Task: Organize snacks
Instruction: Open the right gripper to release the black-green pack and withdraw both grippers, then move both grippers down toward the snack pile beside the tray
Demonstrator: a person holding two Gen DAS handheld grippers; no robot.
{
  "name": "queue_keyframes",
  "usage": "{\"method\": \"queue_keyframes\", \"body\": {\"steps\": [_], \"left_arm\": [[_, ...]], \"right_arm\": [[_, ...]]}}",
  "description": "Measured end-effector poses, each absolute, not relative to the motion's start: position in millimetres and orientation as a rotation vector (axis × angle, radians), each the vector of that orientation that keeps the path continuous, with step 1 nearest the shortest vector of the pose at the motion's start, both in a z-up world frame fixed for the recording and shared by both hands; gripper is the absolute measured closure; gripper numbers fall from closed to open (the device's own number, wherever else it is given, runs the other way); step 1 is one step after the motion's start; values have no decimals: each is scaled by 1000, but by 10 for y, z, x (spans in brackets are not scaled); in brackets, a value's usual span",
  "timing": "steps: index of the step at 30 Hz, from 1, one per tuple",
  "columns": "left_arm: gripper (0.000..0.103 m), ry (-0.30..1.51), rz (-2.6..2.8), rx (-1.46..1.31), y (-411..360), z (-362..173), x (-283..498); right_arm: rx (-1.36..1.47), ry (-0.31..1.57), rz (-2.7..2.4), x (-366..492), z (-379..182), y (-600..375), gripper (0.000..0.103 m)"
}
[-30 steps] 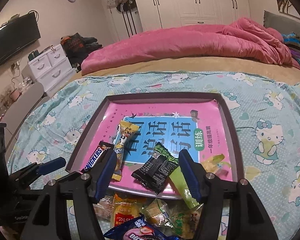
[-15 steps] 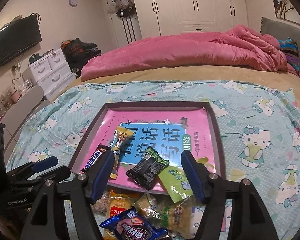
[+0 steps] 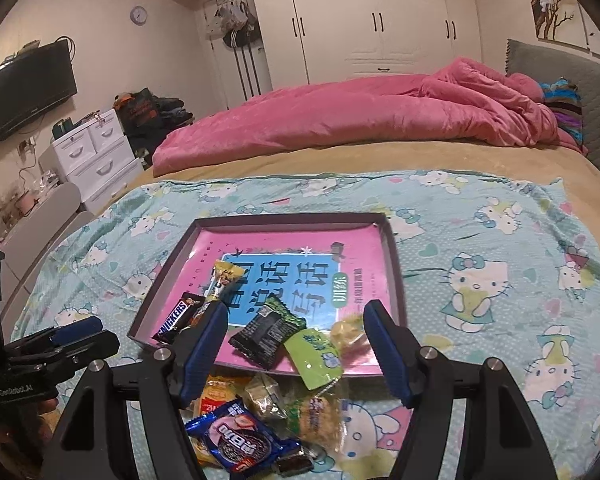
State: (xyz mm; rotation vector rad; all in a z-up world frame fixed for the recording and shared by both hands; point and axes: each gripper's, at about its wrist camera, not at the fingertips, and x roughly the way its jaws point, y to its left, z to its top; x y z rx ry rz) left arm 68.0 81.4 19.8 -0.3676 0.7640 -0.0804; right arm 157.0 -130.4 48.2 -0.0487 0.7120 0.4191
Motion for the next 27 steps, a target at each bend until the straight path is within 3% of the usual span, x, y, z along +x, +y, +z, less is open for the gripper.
{"method": "queue_keyframes", "body": {"steps": [27], "left_arm": [[25,786,-196,-236,272,195,606]], "right_arm": [[-67,720,407,1290,478,-1642,32]]}}
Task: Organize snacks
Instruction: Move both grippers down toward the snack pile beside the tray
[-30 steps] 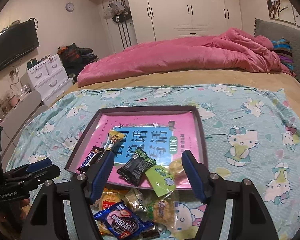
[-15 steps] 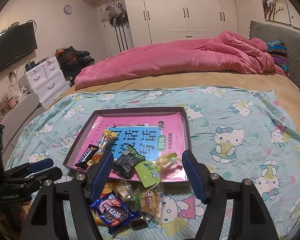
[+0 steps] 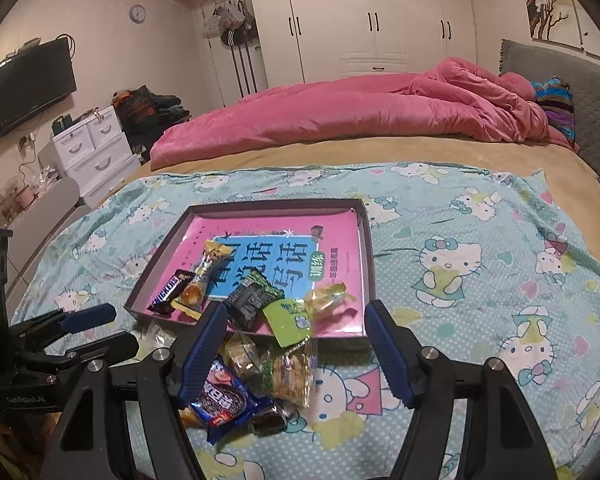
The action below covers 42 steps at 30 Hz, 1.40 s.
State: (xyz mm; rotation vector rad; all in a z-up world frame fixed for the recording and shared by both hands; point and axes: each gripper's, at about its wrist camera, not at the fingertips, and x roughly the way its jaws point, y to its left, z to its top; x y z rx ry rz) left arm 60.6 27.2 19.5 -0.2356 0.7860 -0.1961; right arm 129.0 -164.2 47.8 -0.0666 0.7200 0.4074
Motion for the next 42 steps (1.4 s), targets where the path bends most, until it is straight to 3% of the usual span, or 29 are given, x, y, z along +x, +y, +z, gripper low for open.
{"method": "queue_keyframes", "body": {"steps": [42], "left_arm": [[25,957,-283,69,-453,-238,647]], "right_arm": [[-112,881,421,1065,-83,-1890,32]]}}
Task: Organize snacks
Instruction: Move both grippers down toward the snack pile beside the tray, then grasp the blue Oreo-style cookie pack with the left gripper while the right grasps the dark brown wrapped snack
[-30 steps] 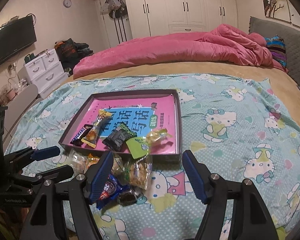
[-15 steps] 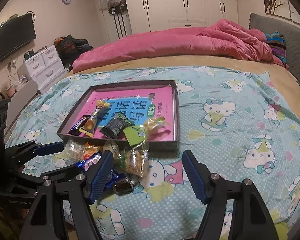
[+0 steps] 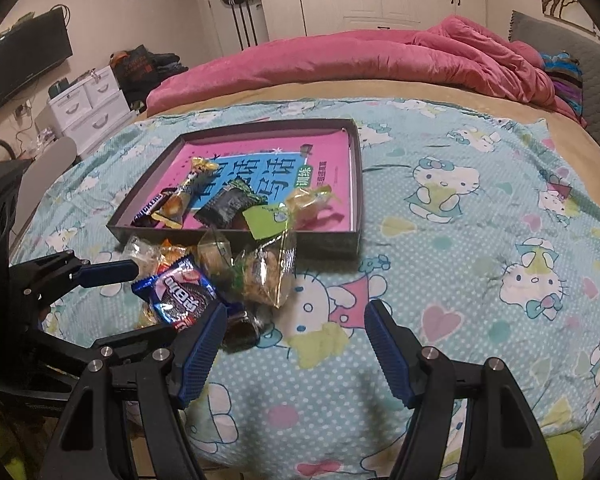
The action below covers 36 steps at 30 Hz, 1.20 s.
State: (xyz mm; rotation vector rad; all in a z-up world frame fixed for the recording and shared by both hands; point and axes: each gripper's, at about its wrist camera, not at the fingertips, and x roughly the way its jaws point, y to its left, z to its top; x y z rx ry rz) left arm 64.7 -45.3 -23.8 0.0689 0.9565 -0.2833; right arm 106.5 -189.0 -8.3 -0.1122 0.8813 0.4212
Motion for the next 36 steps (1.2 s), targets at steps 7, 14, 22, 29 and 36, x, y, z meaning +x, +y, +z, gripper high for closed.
{"method": "queue_keyframes", "body": {"steps": [7,14,22,29,36], "left_arm": [[25,1004,-264,137,-551,-349,712],[25,1015,-245,147,-529,-399,749],[25,1027,-228,102,-401,-414,807],[26,1030,-237,53,-290,-399,830],[26,1037,-273,42,-272,-395,821]], "right_arm": [[-121,925,431,1093,-202,-1921,32],[-152,944,470,1073,-271,-1844,32],[-202,978,500,1069,-409,-1735,32],[-257,978,524,1063,-509,-1605,32],[-284,979,548,1131,-627,-1494,32]]}}
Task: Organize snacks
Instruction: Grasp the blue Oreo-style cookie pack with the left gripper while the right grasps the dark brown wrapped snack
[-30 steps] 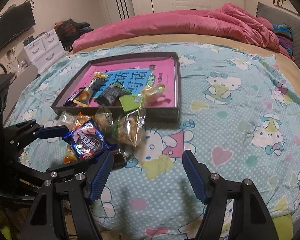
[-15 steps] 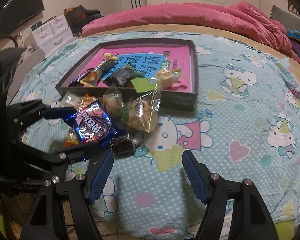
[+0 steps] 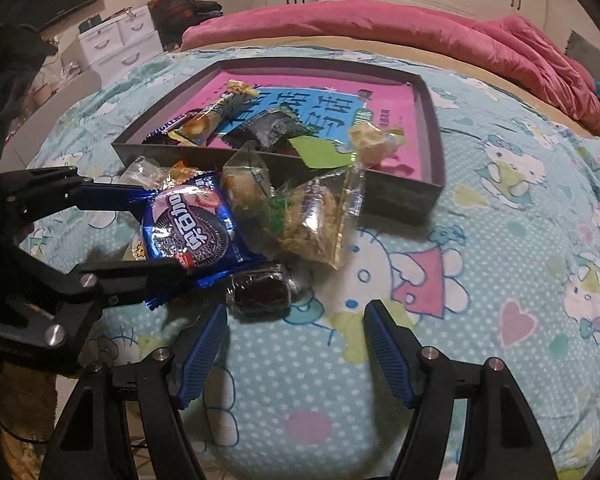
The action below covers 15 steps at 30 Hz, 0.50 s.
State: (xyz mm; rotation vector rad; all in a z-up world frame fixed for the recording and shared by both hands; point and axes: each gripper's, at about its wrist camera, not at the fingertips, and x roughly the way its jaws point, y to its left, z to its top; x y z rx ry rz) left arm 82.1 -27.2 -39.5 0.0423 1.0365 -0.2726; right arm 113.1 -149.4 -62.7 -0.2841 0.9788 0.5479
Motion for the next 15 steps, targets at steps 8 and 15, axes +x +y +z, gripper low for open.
{"method": "queue_keyframes", "body": {"steps": [8,15], "left_arm": [[26,1043,-300,42,-284,-416,828],[26,1056,-303,77,-378,-475,847]], "right_arm": [[-297,956,581,1246,-721,-1405,36],[-268,958,581,1277,-719,-1476,59]]}}
